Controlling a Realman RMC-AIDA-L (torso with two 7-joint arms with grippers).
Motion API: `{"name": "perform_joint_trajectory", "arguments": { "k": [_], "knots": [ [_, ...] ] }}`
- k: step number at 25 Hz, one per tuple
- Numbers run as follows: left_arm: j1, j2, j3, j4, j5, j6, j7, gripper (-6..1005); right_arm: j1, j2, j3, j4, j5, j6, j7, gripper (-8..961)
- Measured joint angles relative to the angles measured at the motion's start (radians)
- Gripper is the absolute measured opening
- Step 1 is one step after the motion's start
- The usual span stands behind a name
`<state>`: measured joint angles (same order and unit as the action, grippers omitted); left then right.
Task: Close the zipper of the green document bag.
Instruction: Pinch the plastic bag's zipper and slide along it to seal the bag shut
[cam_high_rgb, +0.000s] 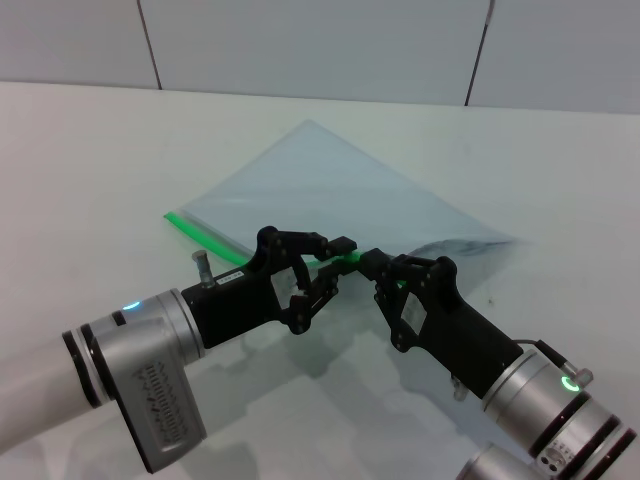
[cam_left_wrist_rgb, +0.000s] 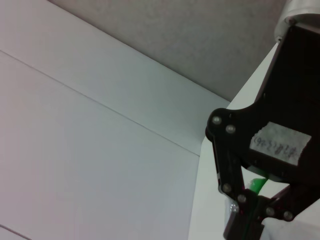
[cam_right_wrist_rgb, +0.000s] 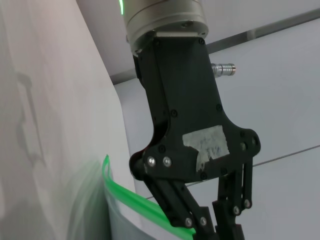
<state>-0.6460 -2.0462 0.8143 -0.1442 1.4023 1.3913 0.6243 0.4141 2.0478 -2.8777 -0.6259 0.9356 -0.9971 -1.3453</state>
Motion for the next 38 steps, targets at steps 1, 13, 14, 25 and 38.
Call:
{"name": "perform_joint_trajectory", "arguments": {
  "k": [1, 13, 14, 25, 38],
  "knots": [
    [0.0, 0.0, 0.001, 0.0, 0.0, 0.0, 0.0, 159, 0.0, 0.0, 0.0, 0.0, 0.0, 0.0, 0.0, 18],
    [-0.003, 0.0, 0.002, -0.003, 0.001, 0.0, 0.0, 119, 0.0, 0.0, 0.0, 0.0, 0.0, 0.0, 0.0, 18],
    [-0.003, 0.0, 0.002, -0.003, 0.002, 0.0, 0.0, 113, 0.0, 0.0, 0.0, 0.0, 0.0, 0.0, 0.0, 18],
    [-0.002, -0.001, -0.003, -0.005, -0.002, -0.004, 0.0, 65, 0.0, 0.0, 0.0, 0.0, 0.0, 0.0, 0.0, 18],
    [0.003, 0.0, -0.005, -0.006, -0.01, -0.009, -0.003, 66, 0.0, 0.0, 0.0, 0.004, 0.004, -0.005, 0.002, 18]
  ]
}}
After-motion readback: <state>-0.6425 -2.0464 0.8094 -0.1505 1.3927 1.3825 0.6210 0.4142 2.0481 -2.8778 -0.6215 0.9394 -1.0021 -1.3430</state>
